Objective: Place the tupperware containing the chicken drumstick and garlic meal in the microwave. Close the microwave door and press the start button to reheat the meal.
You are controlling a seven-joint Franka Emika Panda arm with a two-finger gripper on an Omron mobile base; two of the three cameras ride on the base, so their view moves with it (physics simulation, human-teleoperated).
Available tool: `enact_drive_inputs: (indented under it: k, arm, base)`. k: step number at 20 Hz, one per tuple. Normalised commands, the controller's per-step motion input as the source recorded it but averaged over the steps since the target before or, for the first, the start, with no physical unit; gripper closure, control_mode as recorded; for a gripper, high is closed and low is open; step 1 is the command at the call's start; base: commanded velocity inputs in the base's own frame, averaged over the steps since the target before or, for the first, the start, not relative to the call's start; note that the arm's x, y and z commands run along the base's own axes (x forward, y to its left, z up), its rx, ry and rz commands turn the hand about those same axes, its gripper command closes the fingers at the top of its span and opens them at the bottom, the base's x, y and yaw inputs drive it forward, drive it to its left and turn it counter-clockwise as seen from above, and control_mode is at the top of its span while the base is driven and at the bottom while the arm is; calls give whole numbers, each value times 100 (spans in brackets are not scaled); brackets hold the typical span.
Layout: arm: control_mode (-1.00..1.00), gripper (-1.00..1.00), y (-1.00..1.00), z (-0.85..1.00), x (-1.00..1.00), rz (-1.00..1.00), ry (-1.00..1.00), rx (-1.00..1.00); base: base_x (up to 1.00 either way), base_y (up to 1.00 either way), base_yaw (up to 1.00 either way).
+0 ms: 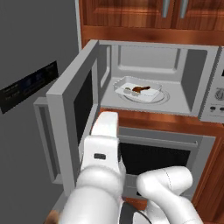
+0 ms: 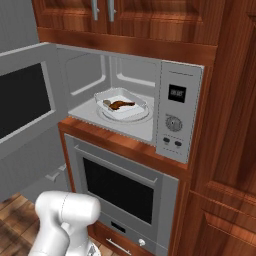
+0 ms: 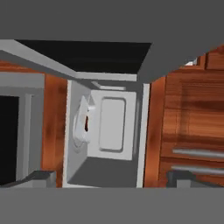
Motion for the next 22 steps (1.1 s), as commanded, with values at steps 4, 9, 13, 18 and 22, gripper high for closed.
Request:
enact_drive_inputs:
  k: [4, 9, 13, 18, 22]
  arm:
    - [-100, -100, 85, -10, -2, 0, -16, -23]
    - [-100, -100, 80, -5, -7, 0, -8, -19]
    - [-100, -100, 68, 0, 0, 0, 0, -13]
    - [-100, -100, 61, -7, 0, 0, 3, -7]
    - [-100, -100, 52, -17, 4, 0, 9, -1]
  base:
    - [0, 0, 0]
    - [0, 0, 0]
    - [0, 0, 0]
    - [0, 0, 0]
    - [0, 0, 0]
